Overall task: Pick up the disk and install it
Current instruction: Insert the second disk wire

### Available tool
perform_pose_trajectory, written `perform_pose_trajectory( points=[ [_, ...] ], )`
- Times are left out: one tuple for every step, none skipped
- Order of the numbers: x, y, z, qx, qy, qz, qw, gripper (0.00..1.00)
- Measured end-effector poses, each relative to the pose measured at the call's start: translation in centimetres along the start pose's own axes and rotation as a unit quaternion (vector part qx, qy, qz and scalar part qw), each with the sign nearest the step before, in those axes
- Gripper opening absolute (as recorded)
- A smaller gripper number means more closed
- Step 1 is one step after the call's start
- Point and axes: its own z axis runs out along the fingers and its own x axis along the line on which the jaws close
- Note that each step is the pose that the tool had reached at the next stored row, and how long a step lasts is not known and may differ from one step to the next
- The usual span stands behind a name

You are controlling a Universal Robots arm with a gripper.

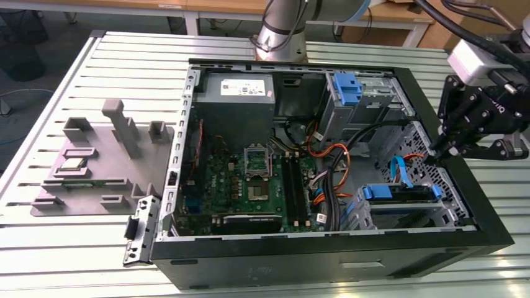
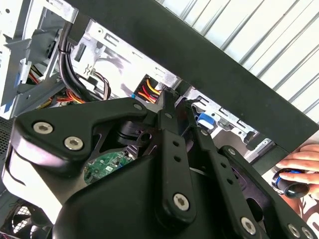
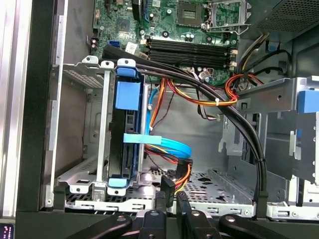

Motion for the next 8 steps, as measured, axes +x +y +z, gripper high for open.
perform_pose_trajectory(
  points=[
    [-0.01,0.04,0.05,0.0000,0.0001,0.000,1.0000,0.23],
    [-0.02,0.05,0.07,0.0000,0.0003,0.000,1.0000,0.23],
    [-0.03,0.08,0.11,0.0000,0.0004,0.000,1.0000,0.23],
    [-0.04,0.11,0.16,0.0000,0.0006,0.000,1.0000,0.23],
    [-0.05,0.13,0.23,-0.0001,0.0007,0.000,1.0000,0.23],
    [-0.06,0.14,0.30,-0.0001,0.0008,0.000,1.0000,0.23],
    [-0.09,0.15,0.36,-0.0001,0.0009,0.000,1.0000,0.23],
    [-0.10,0.15,0.41,-0.0001,0.0011,0.000,1.0000,0.23]
  ],
)
